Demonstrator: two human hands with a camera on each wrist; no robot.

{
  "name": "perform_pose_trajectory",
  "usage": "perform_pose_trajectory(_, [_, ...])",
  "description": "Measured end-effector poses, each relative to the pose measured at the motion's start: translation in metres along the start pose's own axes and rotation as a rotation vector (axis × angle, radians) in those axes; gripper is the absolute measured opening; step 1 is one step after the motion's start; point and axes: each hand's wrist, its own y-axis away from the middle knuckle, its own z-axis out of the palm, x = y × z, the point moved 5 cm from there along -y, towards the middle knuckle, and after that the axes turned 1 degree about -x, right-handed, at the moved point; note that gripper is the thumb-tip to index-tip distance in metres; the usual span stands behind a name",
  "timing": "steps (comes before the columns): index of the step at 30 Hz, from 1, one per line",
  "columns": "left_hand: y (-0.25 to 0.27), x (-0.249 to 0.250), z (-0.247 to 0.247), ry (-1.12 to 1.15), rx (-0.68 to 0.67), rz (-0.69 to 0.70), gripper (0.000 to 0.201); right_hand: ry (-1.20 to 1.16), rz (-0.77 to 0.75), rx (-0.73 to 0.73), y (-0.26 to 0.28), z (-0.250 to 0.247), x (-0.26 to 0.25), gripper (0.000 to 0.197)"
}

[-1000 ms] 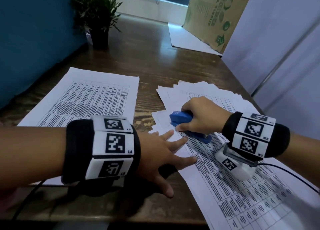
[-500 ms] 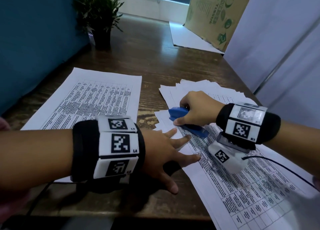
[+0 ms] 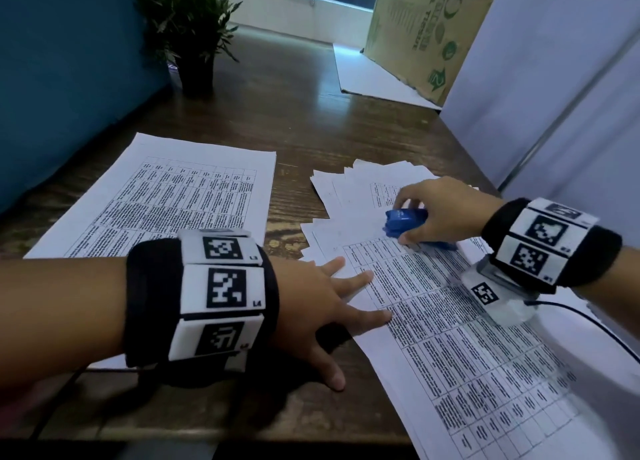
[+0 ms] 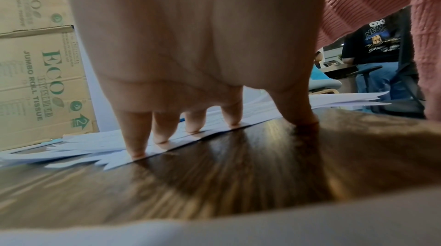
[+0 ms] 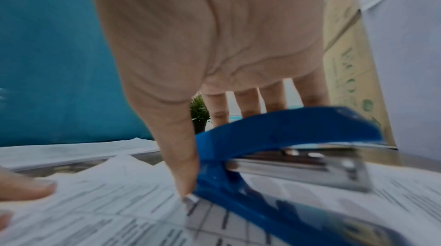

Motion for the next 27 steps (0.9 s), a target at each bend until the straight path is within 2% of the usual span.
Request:
perform_pose_trajectory(4, [0.000,0.000,-0.002,-0.007,0.001,0.002,0.085,-0.031,-0.257,0.148,0.000,-0.010,-0.036,0.025])
perform_pose_trajectory(8, [0.001,0.001,-0.002,-0.020,-0.011,-0.005,0.085,0.045,-0.380,0.156,-0.006,-0.007,-0.068,0.019])
perform_pose_trajectory(12, [0.001,0.001,-0.002,-0.026,-0.019,0.000,0.085,0.124,-0.412,0.102,-0.011,0.002,-0.084,0.016])
perform_pose_trajectory(17, [0.000,0.001,-0.002,-0.037,-0.013,0.003,0.085,0.184,-0.420,0.110,-0.014,0.005,-0.090,0.014])
perform_pose_trajectory(27, [0.001,0.001,-0.001,-0.064,-0.014,-0.006,0.085,-0.009,-0.363,0.088,-0.023,0.010,-0.067,0.007])
